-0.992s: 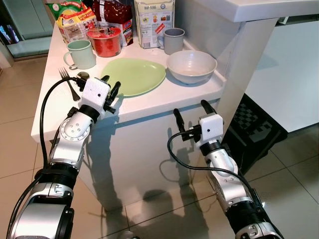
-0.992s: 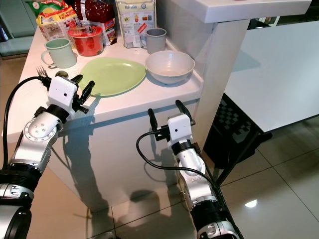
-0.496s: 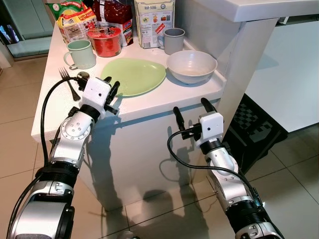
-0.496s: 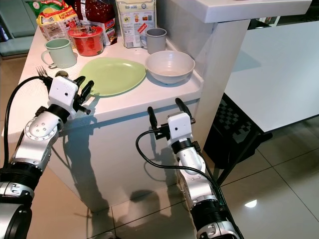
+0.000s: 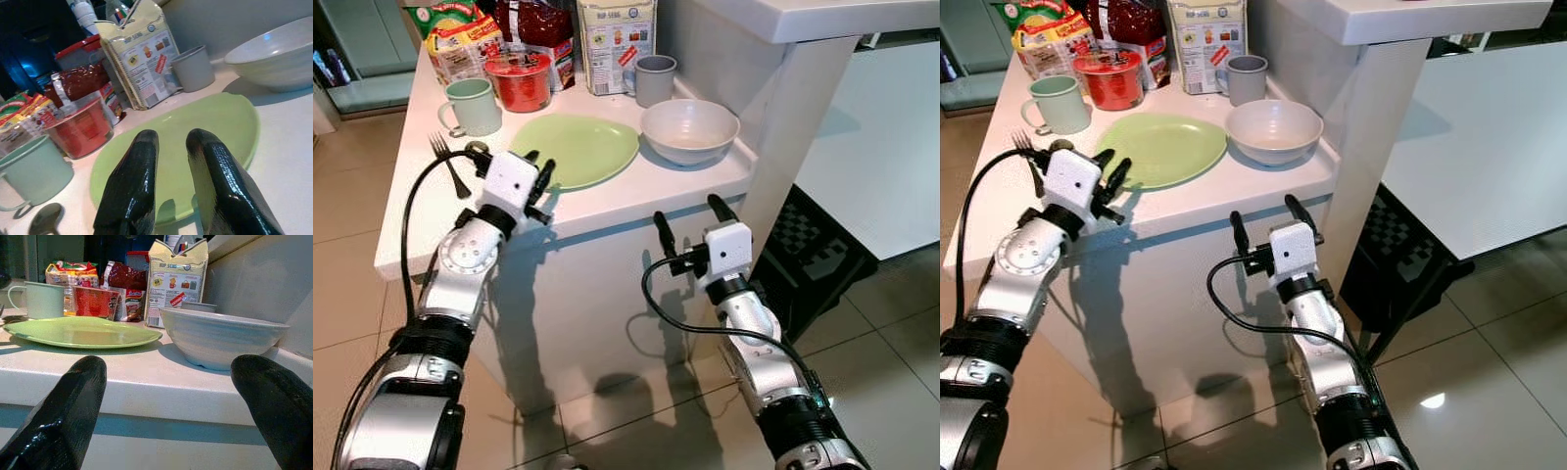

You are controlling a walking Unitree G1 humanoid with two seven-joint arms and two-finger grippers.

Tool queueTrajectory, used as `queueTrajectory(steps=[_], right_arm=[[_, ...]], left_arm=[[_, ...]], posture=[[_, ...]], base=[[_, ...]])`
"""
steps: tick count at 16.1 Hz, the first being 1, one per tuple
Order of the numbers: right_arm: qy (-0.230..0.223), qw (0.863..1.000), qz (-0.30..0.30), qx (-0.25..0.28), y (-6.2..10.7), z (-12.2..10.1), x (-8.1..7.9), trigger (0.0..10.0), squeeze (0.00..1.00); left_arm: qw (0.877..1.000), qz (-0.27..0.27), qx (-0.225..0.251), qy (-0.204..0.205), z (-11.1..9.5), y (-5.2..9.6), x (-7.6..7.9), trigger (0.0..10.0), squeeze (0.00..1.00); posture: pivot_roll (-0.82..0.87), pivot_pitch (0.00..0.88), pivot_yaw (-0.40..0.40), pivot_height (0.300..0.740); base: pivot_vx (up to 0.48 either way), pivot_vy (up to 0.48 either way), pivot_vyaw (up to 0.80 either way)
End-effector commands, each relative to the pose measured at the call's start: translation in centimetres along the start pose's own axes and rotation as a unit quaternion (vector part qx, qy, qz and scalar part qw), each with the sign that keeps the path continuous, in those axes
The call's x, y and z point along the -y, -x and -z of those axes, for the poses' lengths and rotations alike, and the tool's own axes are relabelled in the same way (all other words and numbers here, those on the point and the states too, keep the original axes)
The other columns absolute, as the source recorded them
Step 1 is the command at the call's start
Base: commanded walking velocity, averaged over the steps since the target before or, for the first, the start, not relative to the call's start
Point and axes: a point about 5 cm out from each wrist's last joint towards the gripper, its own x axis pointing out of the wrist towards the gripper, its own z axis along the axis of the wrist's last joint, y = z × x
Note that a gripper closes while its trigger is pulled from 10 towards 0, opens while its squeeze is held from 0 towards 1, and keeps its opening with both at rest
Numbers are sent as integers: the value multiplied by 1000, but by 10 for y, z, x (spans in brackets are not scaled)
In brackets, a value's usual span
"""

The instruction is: Setting the table

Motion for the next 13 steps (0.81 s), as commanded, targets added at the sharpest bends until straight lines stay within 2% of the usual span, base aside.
queueTrajectory(steps=[1, 6, 10, 13], right_arm=[[-4, 1000, 0, 1, 1, -2, -1, 10000, 0], [-5, 1000, -1, -1, 0, -1, -1, 10000, 0], [-6, 1000, -2, -3, -1, -1, -2, 10000, 0], [-5, 1000, -4, -4, -1, 0, -2, 10000, 0]], left_arm=[[1000, 7, -9, 0, 3, 1, 1, 10000, 0], [1000, 4, -9, 24, 3, -2, 7, 10000, 0], [998, -12, -39, 43, 19, 4, 12, 10000, 0], [995, -48, -35, 82, 18, 2, 5, 10000, 0]], posture=[[49, 0, 37, 740], [55, 0, 36, 740], [56, 0, 35, 740], [57, 0, 32, 740]], base=[[0, 0, 0], [0, 0, 0], [0, 0, 0], [0, 0, 0]])
